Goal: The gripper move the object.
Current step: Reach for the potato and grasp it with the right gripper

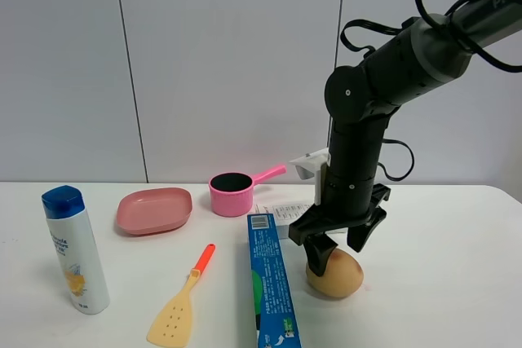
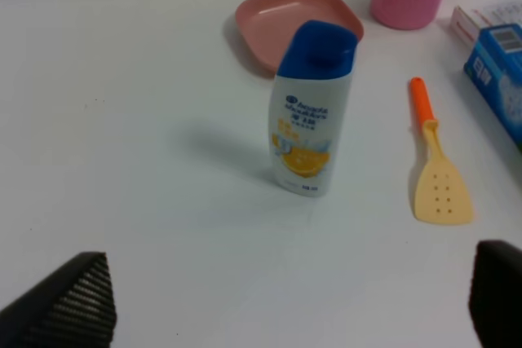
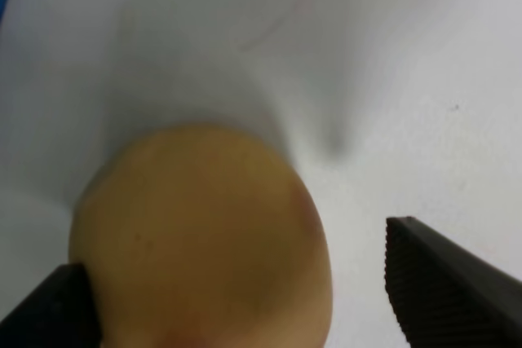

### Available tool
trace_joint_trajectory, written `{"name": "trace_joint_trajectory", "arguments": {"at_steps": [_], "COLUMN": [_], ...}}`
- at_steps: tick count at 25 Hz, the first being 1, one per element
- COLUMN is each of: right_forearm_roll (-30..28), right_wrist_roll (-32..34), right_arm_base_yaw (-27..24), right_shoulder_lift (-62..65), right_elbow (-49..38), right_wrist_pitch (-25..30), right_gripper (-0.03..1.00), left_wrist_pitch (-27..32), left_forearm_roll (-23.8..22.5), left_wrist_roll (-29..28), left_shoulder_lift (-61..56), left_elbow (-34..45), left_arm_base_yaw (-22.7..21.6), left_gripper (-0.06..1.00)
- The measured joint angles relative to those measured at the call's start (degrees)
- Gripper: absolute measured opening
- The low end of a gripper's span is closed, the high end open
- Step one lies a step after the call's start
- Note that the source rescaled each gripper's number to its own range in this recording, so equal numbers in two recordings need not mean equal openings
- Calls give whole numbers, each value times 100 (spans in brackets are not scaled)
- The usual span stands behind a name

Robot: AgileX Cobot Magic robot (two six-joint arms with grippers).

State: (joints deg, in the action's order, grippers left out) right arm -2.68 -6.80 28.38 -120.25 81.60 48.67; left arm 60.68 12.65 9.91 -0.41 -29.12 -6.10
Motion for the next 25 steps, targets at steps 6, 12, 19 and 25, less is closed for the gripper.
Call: {"name": "trace_joint_trajectory", "arguments": {"at_steps": [6,12,19,25], "right_forearm_roll": [268,337,348,343], "right_wrist_roll": [0,5,5,5], "right_arm_base_yaw": [0,0,0,0], "right_shoulder_lift": [-25,-235,-276,-276], "right_elbow": [0,0,0,0], "right_wrist_pitch": [-132,-17,15,27], "right_gripper": [51,50,34,4], "left_wrist_pitch": [0,0,0,0], "left_forearm_roll": [0,0,0,0], "left_wrist_roll": [0,0,0,0], "left_shoulder_lift": [0,0,0,0], "left_elbow": [0,0,0,0], "left_arm_base_yaw": [0,0,0,0], "left_gripper": [100,100,100,100]}}
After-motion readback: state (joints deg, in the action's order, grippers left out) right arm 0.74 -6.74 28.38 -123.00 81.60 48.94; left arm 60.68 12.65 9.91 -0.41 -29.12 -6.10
